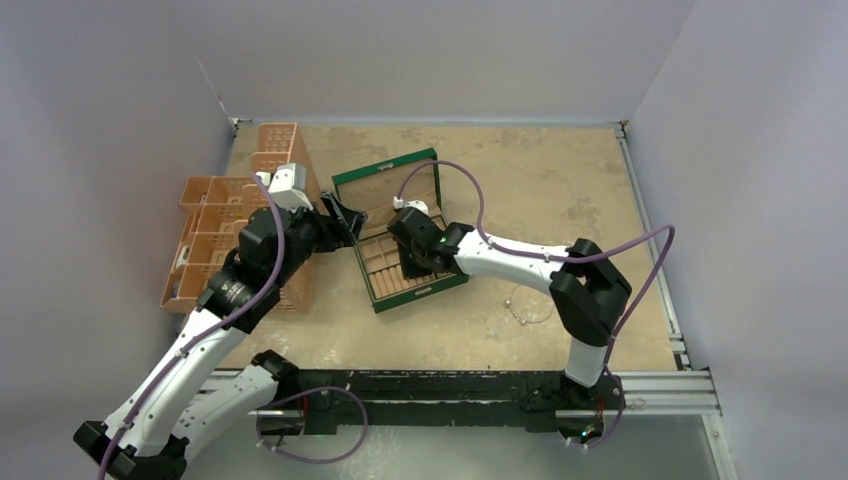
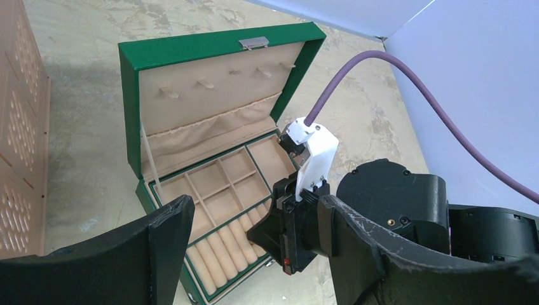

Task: Organize the mixed jewelry

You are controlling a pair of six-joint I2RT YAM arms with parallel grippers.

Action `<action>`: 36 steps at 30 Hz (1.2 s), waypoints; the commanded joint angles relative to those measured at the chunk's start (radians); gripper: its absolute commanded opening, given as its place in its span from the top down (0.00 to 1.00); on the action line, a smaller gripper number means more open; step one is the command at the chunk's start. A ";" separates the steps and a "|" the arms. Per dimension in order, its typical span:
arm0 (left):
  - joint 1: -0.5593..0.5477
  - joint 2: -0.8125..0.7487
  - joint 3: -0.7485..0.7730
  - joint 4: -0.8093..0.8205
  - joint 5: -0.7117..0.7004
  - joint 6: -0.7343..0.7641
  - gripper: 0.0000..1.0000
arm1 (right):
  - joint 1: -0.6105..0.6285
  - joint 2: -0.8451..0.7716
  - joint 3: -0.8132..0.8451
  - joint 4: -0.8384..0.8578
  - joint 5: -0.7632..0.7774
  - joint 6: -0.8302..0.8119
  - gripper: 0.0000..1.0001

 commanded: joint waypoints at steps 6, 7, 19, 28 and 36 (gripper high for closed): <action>-0.001 -0.003 0.006 0.021 -0.008 0.020 0.29 | 0.011 0.032 0.036 -0.004 0.041 -0.024 1.00; 0.000 -0.003 0.005 0.020 -0.008 0.020 0.29 | 0.011 0.037 0.038 -0.001 0.042 -0.024 1.00; -0.001 -0.007 0.005 0.018 -0.011 0.021 0.28 | 0.013 0.039 0.061 -0.017 0.033 -0.013 0.95; 0.000 -0.003 0.002 0.019 -0.006 0.016 0.28 | 0.013 -0.030 0.073 -0.035 0.032 0.007 0.79; -0.001 -0.007 0.002 0.017 -0.009 0.019 0.28 | 0.013 -0.012 0.058 -0.028 0.021 0.007 0.89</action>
